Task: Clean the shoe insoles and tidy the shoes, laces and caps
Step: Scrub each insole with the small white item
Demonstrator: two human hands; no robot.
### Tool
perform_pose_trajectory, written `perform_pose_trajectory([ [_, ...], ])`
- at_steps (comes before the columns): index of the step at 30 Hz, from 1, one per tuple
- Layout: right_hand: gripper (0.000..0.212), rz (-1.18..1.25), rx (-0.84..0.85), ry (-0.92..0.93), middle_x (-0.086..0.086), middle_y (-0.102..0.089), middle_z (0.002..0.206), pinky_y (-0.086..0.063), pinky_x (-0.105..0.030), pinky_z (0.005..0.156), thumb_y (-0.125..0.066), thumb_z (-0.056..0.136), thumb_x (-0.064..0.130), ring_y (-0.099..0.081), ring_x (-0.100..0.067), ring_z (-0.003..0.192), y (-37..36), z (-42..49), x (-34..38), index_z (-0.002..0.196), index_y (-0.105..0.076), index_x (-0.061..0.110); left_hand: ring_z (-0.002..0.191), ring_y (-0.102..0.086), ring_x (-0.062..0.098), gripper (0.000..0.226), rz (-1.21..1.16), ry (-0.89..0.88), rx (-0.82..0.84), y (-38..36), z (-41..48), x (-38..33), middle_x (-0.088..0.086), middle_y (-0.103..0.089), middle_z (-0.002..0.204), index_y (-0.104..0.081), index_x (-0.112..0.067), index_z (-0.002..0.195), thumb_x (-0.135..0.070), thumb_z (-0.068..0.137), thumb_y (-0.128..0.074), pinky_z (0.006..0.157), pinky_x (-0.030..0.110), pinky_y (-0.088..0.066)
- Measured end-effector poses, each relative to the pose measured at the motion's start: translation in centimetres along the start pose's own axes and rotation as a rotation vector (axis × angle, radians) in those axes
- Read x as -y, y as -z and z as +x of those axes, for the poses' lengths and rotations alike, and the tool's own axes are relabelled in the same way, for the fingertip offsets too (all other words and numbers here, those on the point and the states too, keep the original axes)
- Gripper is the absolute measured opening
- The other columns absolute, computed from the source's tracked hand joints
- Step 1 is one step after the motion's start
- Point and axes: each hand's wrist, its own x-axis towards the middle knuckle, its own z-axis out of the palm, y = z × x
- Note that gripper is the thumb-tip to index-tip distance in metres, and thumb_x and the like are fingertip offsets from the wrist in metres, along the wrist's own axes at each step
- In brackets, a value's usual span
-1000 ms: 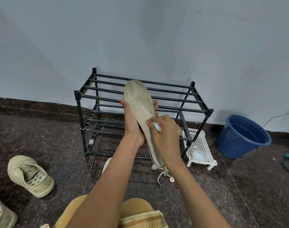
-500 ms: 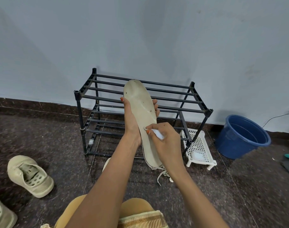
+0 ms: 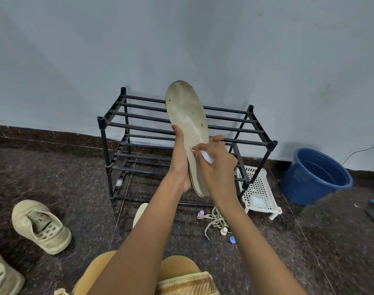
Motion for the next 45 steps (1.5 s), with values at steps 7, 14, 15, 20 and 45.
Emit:
perform_pose_trajectory([
  [7,0.014,0.013,0.069,0.046,-0.006,-0.062,0.093,-0.043,-0.051,0.087,-0.061,0.081,0.006,-0.058,-0.024,0.095,-0.3,-1.0,0.0,0.090,-0.071,0.012,0.066,-0.061,0.019,0.102,-0.060,-0.019,-0.019,0.1,0.0,-0.2,0.010,-0.067,0.074,-0.075,-0.008,0.074,-0.083,0.076,-0.006,0.071,0.029,-0.051],
  [14,0.014,-0.274,-0.091,0.150,-0.001,-0.063,0.091,-0.012,-0.027,0.073,-0.059,0.082,0.012,-0.055,-0.019,0.089,-0.4,-0.2,0.0,0.089,-0.069,0.019,0.085,-0.068,0.022,0.098,0.041,-0.041,-0.075,-0.1,0.1,0.0,0.009,-0.071,0.089,-0.069,-0.012,0.102,-0.077,0.080,0.001,0.080,0.032,-0.054],
  [15,0.014,-0.290,-0.115,0.148,0.000,-0.063,0.091,-0.011,-0.027,0.072,-0.060,0.082,0.013,-0.054,-0.018,0.087,-0.5,0.1,0.1,0.089,-0.069,0.020,0.085,-0.068,0.021,0.092,0.048,-0.048,-0.094,0.0,0.2,0.1,0.006,-0.072,0.087,-0.064,-0.014,0.108,-0.076,0.081,-0.001,0.077,0.030,-0.055],
  [20,0.015,-0.235,-0.089,0.125,0.000,-0.062,0.092,-0.013,-0.028,0.075,-0.059,0.084,0.012,-0.053,-0.016,0.092,-0.6,0.5,0.2,0.090,-0.069,0.021,0.080,-0.070,0.015,0.085,0.087,-0.069,-0.132,0.6,0.5,0.3,0.001,-0.073,0.083,-0.058,-0.017,0.118,-0.075,0.084,-0.005,0.070,0.027,-0.053],
  [45,0.015,-0.114,0.041,0.038,-0.001,-0.062,0.101,-0.016,-0.030,0.080,-0.060,0.084,0.011,-0.051,-0.017,0.103,-0.4,0.1,0.4,0.091,-0.070,0.019,0.076,-0.068,0.019,0.094,0.024,-0.064,-0.086,0.9,0.5,0.0,0.008,-0.070,0.083,-0.063,-0.005,0.102,-0.075,0.083,-0.003,0.068,0.026,-0.056],
])
